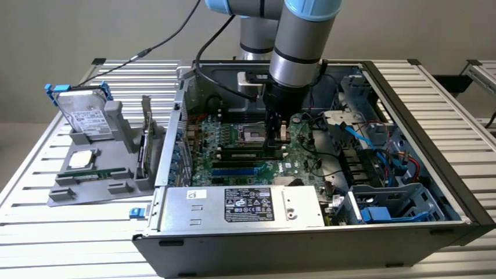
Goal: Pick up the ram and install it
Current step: 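Press down the ram until it locks into place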
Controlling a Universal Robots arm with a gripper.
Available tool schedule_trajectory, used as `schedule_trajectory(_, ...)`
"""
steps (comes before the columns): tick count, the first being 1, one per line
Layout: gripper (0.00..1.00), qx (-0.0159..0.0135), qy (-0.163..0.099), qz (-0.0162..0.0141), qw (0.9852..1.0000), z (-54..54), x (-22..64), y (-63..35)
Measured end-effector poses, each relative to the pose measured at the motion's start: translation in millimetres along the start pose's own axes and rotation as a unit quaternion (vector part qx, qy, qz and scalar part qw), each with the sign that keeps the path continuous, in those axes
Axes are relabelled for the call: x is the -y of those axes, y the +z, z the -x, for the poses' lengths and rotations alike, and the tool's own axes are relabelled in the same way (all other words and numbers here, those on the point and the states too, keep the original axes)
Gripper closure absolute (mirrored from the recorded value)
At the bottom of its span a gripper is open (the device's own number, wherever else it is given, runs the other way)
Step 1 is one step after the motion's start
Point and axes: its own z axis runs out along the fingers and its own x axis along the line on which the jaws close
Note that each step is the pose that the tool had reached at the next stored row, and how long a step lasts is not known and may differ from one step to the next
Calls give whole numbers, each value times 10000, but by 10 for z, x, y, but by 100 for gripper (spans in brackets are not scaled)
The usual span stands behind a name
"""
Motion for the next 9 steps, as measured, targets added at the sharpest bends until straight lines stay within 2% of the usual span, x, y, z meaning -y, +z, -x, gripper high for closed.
schedule_trajectory(4, 90, 4, -2, 24, 10000, 2, -1, -12)
schedule_trajectory(9, 90, 0, -2, 26, 10000, 3, 0, -7)
